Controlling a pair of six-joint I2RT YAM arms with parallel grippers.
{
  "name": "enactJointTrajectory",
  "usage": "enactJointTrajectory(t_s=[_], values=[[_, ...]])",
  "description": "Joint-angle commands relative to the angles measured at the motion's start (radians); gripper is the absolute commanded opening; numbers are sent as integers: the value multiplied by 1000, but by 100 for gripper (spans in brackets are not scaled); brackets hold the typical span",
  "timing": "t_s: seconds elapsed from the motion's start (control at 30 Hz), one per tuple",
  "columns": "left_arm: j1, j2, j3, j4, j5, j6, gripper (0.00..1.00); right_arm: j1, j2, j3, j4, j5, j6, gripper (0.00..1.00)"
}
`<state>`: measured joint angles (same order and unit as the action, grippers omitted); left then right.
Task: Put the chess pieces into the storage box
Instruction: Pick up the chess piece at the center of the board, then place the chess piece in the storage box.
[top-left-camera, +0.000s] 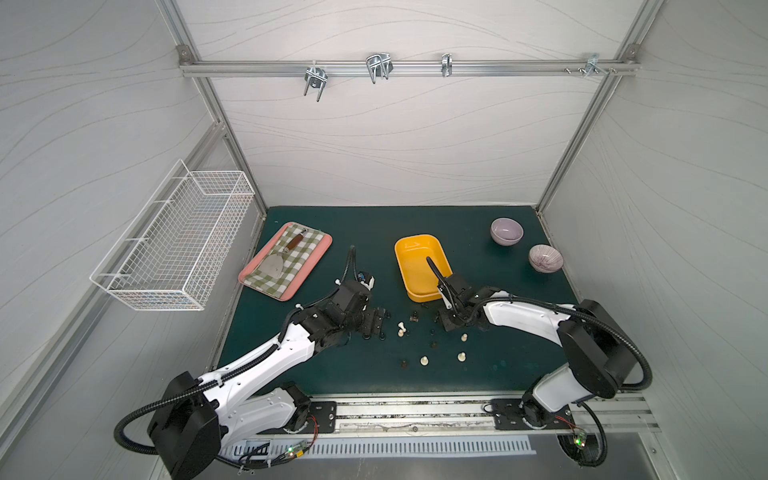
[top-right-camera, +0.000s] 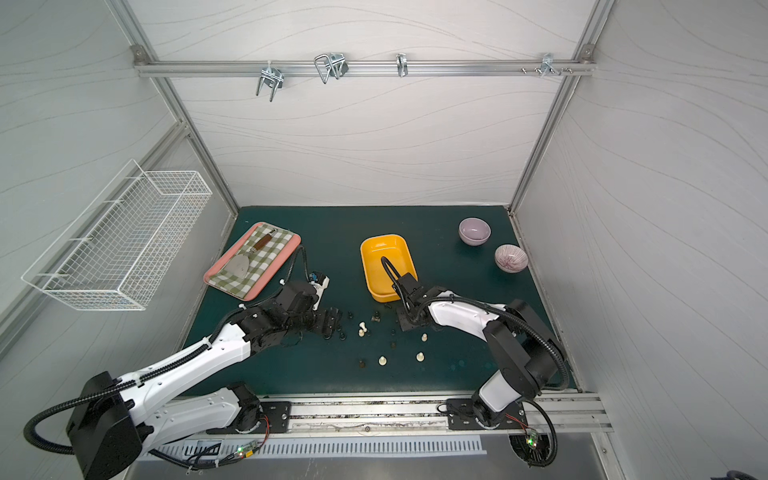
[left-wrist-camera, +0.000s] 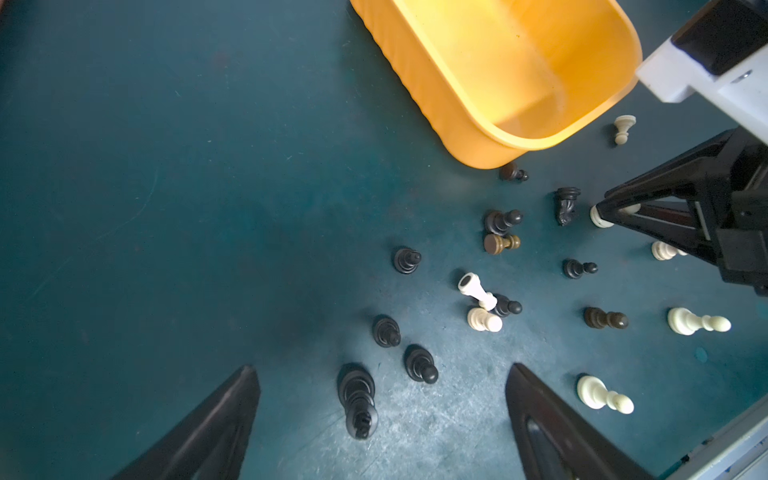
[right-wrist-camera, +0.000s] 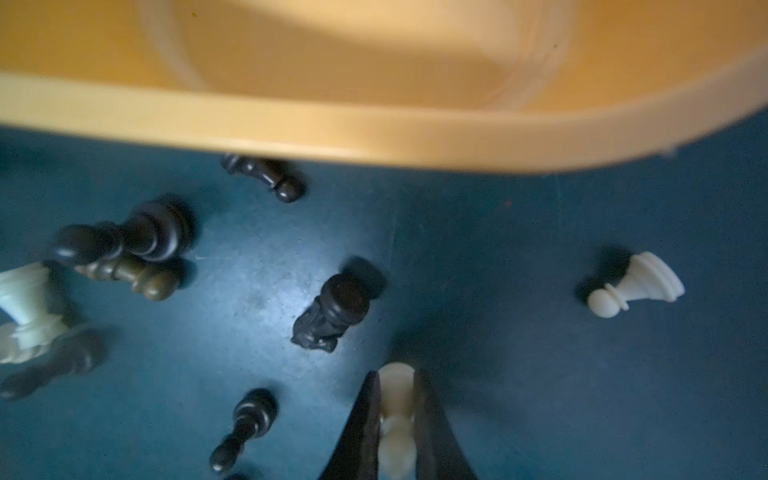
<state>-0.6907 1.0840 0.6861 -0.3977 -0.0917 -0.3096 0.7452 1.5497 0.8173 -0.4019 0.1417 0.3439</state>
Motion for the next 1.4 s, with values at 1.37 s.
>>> enactJointTrajectory(t_s=[1.37], values=[[-8, 63, -2, 149, 41, -89, 94, -273, 118, 465, -110, -196, -184, 13]])
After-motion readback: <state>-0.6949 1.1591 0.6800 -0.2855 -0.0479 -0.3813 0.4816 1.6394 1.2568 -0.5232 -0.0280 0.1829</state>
